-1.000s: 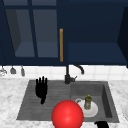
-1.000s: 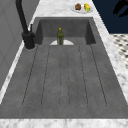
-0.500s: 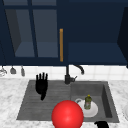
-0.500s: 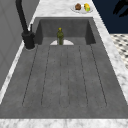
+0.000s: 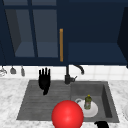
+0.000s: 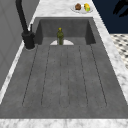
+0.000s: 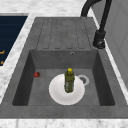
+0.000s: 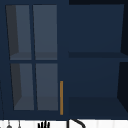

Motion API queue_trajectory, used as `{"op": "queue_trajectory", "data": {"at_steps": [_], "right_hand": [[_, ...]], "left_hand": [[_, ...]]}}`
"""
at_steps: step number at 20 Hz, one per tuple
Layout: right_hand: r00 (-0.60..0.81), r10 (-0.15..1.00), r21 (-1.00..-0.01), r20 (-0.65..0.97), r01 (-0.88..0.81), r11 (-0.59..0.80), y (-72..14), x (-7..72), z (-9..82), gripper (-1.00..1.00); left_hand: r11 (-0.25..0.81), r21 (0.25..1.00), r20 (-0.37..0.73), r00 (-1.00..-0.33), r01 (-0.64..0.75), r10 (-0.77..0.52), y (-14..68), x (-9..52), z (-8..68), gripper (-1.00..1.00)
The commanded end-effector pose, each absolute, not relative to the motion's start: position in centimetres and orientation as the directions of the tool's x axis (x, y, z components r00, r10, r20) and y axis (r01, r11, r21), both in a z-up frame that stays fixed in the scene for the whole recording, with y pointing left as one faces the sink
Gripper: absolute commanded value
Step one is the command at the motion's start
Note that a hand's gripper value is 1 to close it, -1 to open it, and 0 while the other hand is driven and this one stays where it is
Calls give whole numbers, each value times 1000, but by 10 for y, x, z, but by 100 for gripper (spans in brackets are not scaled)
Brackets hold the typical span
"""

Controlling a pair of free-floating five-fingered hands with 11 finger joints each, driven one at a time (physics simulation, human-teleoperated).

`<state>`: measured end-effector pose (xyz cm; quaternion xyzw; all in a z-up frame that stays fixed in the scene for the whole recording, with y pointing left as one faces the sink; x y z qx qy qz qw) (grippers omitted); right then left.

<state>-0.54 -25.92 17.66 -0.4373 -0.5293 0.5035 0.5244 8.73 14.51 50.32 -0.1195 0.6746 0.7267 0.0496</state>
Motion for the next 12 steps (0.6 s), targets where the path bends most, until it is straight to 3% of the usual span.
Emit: {"op": "queue_trajectory", "data": {"at_steps": [1, 6, 12], "right_hand": [[-67, 991, -992, 115, -65, 110, -259, -5, 177, 0], [-67, 991, -992, 115, -65, 110, -259, -5, 177, 0], [-67, 991, -992, 115, -65, 110, -259, -5, 177, 0]], "left_hand": [[-198, 932, -316, -948, -303, -35, 142, 103, 503, -100], [-200, 918, -351, -936, -343, -7, 139, 114, 504, -100], [-223, 938, -279, -960, -264, -37, 136, 118, 504, -100]]}}
